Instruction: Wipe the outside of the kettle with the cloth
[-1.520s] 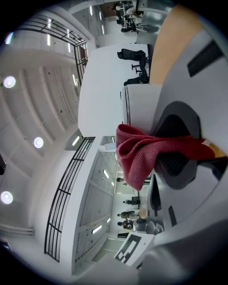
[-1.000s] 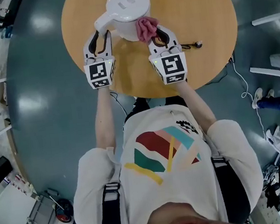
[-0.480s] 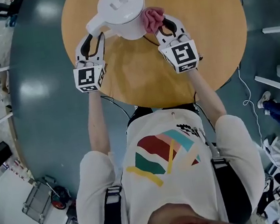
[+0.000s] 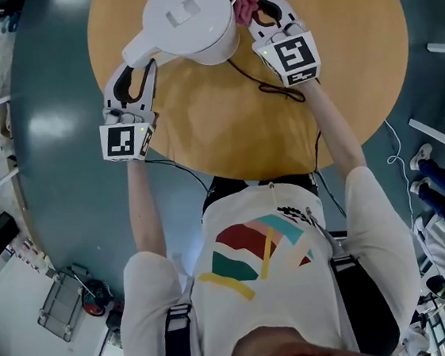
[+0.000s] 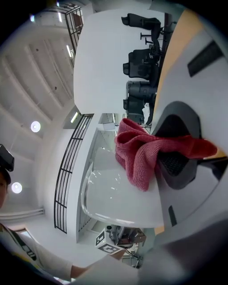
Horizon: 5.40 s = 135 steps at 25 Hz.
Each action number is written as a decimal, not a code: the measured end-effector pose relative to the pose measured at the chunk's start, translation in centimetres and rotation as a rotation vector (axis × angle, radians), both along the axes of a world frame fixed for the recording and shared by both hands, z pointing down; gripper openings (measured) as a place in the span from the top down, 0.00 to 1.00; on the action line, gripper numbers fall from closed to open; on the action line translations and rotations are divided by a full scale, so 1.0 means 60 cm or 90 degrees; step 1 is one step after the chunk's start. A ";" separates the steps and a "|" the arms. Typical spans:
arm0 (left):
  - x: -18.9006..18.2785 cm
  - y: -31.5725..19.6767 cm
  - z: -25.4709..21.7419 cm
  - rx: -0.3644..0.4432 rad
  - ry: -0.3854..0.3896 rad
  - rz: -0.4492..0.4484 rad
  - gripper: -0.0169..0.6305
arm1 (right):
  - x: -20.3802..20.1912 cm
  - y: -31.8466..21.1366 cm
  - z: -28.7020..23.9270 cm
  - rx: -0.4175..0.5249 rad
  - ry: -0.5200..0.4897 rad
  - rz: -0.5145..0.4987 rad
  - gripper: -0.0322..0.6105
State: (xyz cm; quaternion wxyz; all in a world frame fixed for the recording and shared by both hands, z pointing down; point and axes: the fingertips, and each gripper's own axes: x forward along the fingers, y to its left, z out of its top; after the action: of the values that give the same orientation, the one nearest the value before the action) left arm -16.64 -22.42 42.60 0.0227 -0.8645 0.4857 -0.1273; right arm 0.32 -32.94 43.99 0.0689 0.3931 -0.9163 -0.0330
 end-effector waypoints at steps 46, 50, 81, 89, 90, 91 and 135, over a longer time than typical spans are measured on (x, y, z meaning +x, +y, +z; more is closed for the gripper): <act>-0.011 -0.065 -0.001 0.049 0.045 0.036 0.70 | -0.213 0.136 0.142 -0.059 0.023 0.172 0.88; -0.013 -0.066 0.000 0.052 0.047 0.036 0.70 | -0.211 0.134 0.139 -0.058 0.019 0.195 0.88; 0.003 -0.063 0.006 0.031 0.020 0.086 0.70 | 0.013 0.054 0.105 -0.070 0.015 0.128 0.88; 0.003 -0.073 -0.001 0.018 0.026 0.092 0.70 | 0.013 -0.031 0.111 -0.108 0.003 0.049 0.88; 0.004 -0.074 -0.002 0.015 0.032 0.090 0.70 | 0.013 -0.041 0.111 -0.108 0.003 0.035 0.88; 0.006 -0.075 -0.003 0.013 0.036 0.090 0.70 | 0.013 -0.052 0.111 -0.108 0.003 0.020 0.88; 0.200 0.081 0.009 -0.038 0.039 0.117 0.77 | 0.020 0.069 -0.216 0.088 0.278 -0.028 0.88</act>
State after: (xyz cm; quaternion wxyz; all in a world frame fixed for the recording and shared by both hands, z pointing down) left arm -4.62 -17.57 43.13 -0.0066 -0.9093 0.4006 -0.1124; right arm 1.54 -28.82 31.05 0.2375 0.3605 -0.8835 -0.1816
